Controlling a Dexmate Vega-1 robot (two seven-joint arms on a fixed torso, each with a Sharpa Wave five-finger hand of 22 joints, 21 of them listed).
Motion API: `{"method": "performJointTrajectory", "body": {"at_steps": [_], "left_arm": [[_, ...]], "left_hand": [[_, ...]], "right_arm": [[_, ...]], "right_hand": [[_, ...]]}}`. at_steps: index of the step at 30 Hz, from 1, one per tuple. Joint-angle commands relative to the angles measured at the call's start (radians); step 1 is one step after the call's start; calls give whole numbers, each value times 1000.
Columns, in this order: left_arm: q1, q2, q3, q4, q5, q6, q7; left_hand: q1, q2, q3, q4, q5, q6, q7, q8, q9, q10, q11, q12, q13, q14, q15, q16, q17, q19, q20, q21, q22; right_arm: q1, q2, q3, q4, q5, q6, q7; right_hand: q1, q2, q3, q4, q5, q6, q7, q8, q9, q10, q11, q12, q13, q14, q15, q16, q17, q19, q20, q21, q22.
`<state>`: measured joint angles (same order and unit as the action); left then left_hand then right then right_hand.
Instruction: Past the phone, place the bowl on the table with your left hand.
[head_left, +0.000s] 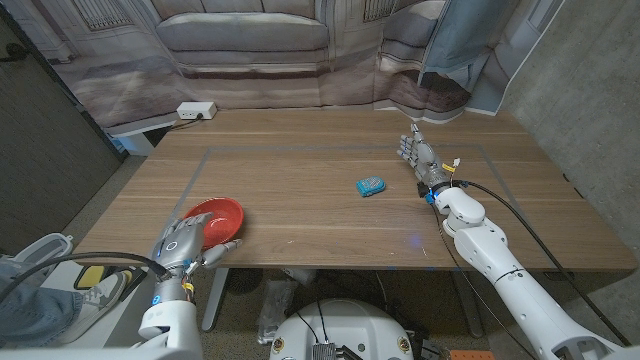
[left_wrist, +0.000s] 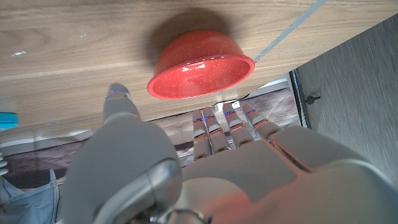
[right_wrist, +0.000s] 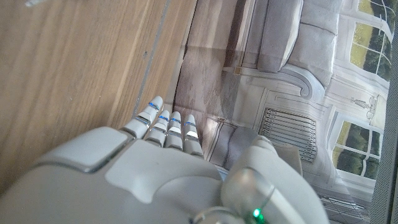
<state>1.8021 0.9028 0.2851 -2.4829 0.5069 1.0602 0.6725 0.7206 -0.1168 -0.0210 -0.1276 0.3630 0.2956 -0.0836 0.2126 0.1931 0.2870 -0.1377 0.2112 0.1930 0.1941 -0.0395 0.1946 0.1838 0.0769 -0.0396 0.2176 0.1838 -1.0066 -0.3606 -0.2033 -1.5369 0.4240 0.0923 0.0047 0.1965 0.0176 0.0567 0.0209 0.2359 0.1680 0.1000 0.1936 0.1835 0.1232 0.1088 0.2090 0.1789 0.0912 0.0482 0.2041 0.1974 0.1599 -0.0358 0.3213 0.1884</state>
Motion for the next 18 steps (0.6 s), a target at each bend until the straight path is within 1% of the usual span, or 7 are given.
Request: {"method": "performJointTrajectory", "body": {"at_steps": [1,2,7,10,13,17,18], "left_arm": [[-45,18,38,21,-51,30,39],[-49,20,42,21,-55,36,40],[-71,31,59,21,-75,57,46],[-93,41,75,24,-82,72,49],[-117,42,95,30,-86,81,58],[-145,49,112,41,-101,77,62],[-151,56,116,44,-105,73,61]], "left_hand": [[17,1,-6,-2,8,17,-2,9,3,11,-11,6,5,11,-69,7,2,11,-15,-1,3],[18,2,-7,-1,8,17,-1,8,3,11,-6,6,5,11,-68,6,2,12,-14,-1,3],[21,4,-9,0,9,17,-2,7,3,10,0,4,5,11,-68,5,3,12,-14,-1,3],[23,5,-11,1,9,20,-3,8,3,14,-9,5,5,12,-69,5,3,13,-14,-1,3],[26,6,-13,1,9,20,-3,7,3,13,-1,4,5,12,-68,4,3,12,-13,-2,3],[28,8,-14,2,10,23,-6,7,3,16,-2,5,5,12,-71,4,3,12,-15,-2,3],[29,9,-15,2,10,23,-6,7,3,15,-7,4,5,12,-70,4,3,13,-15,-2,3]], "right_arm": [[13,11,0,27,4,10,9],[14,13,1,30,6,11,10],[21,19,0,42,4,16,14],[24,22,1,45,5,14,16],[25,23,1,51,3,20,20],[25,25,4,54,3,24,23],[24,26,6,54,6,23,22]], "right_hand": [[9,2,2,-2,1,2,2,3,3,8,0,-1,4,9,-2,0,3,9,-37,-4,3],[9,2,2,-2,1,2,1,3,3,8,0,-1,4,9,-2,0,3,9,-37,-4,3],[8,2,1,-3,0,2,0,3,3,7,-1,-1,4,9,-1,0,4,9,-36,-5,3],[8,2,1,-3,0,2,1,3,3,7,-2,-1,4,9,-1,-1,4,9,-36,-6,3],[8,2,1,-3,0,2,1,3,3,8,0,-1,4,9,-2,-1,4,10,-36,-6,3],[8,3,1,-3,0,2,1,3,3,9,0,-1,4,9,-2,-1,4,10,-36,-7,3],[8,3,1,-3,0,2,1,3,3,8,0,-1,4,9,-2,-1,4,10,-36,-7,3]]}}
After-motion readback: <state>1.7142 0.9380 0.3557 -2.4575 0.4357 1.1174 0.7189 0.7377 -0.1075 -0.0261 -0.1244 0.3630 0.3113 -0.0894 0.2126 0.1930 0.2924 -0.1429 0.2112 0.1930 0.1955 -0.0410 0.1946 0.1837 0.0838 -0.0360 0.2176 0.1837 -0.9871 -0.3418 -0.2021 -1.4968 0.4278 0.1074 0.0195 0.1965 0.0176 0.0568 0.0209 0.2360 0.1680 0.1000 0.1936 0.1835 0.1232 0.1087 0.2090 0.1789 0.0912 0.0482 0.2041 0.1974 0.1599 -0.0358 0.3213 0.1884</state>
